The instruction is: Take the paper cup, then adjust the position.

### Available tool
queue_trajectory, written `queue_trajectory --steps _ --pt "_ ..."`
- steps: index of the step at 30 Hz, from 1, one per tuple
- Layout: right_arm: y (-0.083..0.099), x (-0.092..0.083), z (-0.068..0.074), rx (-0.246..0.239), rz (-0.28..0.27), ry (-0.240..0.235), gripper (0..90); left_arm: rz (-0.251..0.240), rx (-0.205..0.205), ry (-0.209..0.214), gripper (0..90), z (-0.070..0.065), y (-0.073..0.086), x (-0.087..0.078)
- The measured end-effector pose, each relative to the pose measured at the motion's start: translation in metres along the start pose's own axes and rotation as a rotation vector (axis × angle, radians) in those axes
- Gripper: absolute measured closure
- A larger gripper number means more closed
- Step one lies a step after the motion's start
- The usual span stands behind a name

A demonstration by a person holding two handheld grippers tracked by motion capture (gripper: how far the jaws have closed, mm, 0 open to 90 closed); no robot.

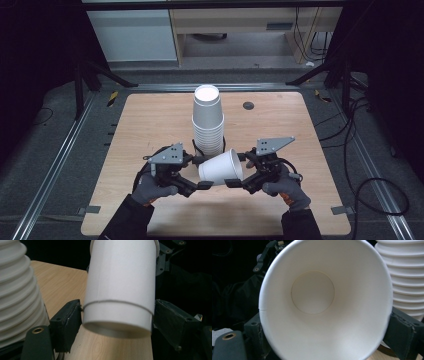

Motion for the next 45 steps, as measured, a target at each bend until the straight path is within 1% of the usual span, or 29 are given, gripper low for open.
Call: queue_trajectory --steps 1,5,7,9,12,14,15,16,18,19,22,25,29,31,33,36,38,40,45 --pt "-0.001 -0.002 -0.001 0.002 -0.004 0.008 11.0 0.002 -0.002 -0.005 21.6 0.0 0.001 -0.002" --pt "-0.003 -0.009 -0.004 -0.004 0.001 0.044 10.8 0.037 -0.024 -0.043 21.1 0.003 0.011 -0.013" --pt "-0.005 -0.013 -0.006 -0.004 -0.002 0.063 10.8 0.056 -0.047 -0.075 21.1 0.005 0.019 -0.02" --pt "-0.007 -0.017 -0.009 -0.004 0.005 0.084 10.7 0.061 -0.073 -0.103 21.1 0.007 0.024 -0.025" --pt "-0.008 -0.023 -0.013 0.002 0.01 0.124 10.5 0.078 -0.116 -0.17 20.4 0.012 0.037 -0.035" --pt "-0.009 -0.028 -0.017 0.009 0.004 0.149 10.5 0.076 -0.148 -0.195 20.4 0.015 0.043 -0.039" --pt "-0.009 -0.031 -0.019 0.014 0.002 0.167 10.5 0.075 -0.156 -0.201 20.3 0.016 0.044 -0.04" --pt "-0.009 -0.033 -0.02 0.014 0.0 0.176 10.4 0.07 -0.182 -0.223 20.3 0.019 0.05 -0.043" --pt "-0.009 -0.041 -0.024 0.015 0.003 0.211 10.4 0.073 -0.204 -0.236 20.3 0.021 0.055 -0.044" --pt "-0.009 -0.043 -0.025 0.016 0.005 0.22 10.4 0.087 -0.212 -0.26 20.3 0.024 0.059 -0.045" --pt "-0.009 -0.053 -0.029 0.026 -0.004 0.255 10.3 0.108 -0.236 -0.296 20.4 0.029 0.068 -0.047" --pt "-0.008 -0.06 -0.033 0.036 0.001 0.291 10.3 0.125 -0.261 -0.309 20.4 0.032 0.076 -0.049" --pt "-0.006 -0.07 -0.037 0.046 0.001 0.33 10.2 0.141 -0.282 -0.329 20.4 0.035 0.084 -0.051" --pt "-0.005 -0.074 -0.041 0.057 -0.002 0.357 10.2 0.15 -0.287 -0.337 20.2 0.035 0.087 -0.051" --pt "-0.005 -0.079 -0.045 0.064 -0.005 0.386 10.2 0.172 -0.285 -0.35 20.2 0.036 0.09 -0.052" --pt "-0.005 -0.084 -0.052 0.081 -0.001 0.431 10.1 0.188 -0.302 -0.373 20.2 0.039 0.096 -0.054" --pt "-0.003 -0.087 -0.056 0.09 0.007 0.457 10.1 0.209 -0.306 -0.384 20.2 0.04 0.1 -0.055" --pt "-0.003 -0.09 -0.059 0.097 0.009 0.467 10.1 0.222 -0.314 -0.398 20.2 0.041 0.104 -0.057" --pt "-0.001 -0.099 -0.068 0.114 0.025 0.522 10.1 0.254 -0.336 -0.426 20.1 0.044 0.114 -0.06"
Point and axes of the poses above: each handheld gripper's, and its own axes: x roughly forward along the jaws, y roughly out of its underside, z roughly to its left, the point moved 8 cm from there along x, roughly forward along the jaws, and after that the axes turned 14 degrees about x, right-handed, at the moved point
